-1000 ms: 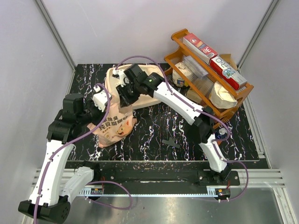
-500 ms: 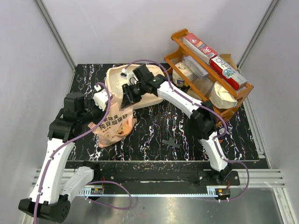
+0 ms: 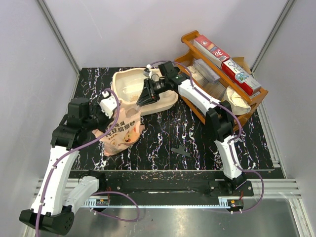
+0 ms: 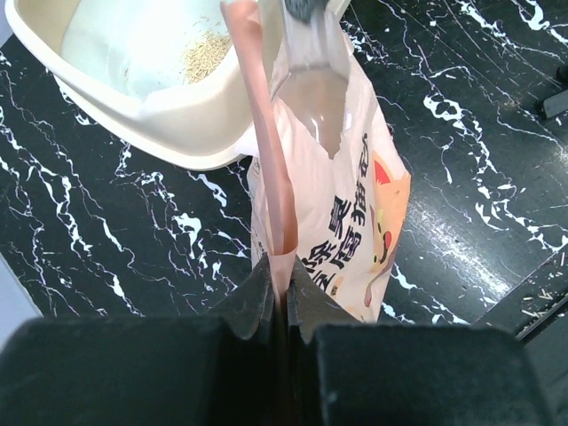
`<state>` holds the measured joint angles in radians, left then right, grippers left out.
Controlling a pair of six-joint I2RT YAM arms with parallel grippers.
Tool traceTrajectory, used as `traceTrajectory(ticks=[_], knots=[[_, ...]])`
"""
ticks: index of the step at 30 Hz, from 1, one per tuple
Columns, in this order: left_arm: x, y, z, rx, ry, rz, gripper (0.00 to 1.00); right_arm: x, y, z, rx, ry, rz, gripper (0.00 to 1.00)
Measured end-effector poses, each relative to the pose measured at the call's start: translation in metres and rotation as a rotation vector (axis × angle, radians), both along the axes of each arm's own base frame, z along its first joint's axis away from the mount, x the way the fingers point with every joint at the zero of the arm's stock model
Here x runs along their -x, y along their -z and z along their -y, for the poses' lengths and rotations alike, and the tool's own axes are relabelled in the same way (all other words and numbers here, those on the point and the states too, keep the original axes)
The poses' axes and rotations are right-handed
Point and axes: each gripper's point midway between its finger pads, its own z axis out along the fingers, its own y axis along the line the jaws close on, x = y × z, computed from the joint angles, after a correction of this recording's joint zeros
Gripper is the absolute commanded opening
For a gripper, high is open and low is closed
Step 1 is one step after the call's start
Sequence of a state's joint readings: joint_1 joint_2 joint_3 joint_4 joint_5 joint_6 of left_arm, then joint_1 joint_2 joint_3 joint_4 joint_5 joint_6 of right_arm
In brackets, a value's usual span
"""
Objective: Fill the litter box with clean litter
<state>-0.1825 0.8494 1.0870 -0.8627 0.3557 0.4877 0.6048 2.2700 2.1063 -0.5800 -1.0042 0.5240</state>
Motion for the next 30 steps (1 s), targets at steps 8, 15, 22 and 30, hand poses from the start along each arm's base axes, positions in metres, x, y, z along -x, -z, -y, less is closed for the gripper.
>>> traceTrajectory(ticks=[8, 15, 22, 30], knots=[[0.001, 0.001, -0.002, -0.037, 0.03, 0.018, 0.0, -0.019, -0.004, 0.022, -0.085, 0.033, -0.162, 0.0], [0.0, 0.0, -0.002, -0.065, 0.051, 0.017, 0.0, -0.022, -0.008, 0.023, -0.127, 0.042, -0.252, 0.0], [0.0, -0.001, -0.004, -0.078, 0.052, 0.017, 0.0, -0.027, -0.013, 0.027, -0.14, 0.06, -0.283, 0.0], [0.001, -0.002, -0.005, -0.085, 0.056, 0.01, 0.0, -0.026, -0.008, 0.032, -0.162, 0.062, -0.368, 0.0]])
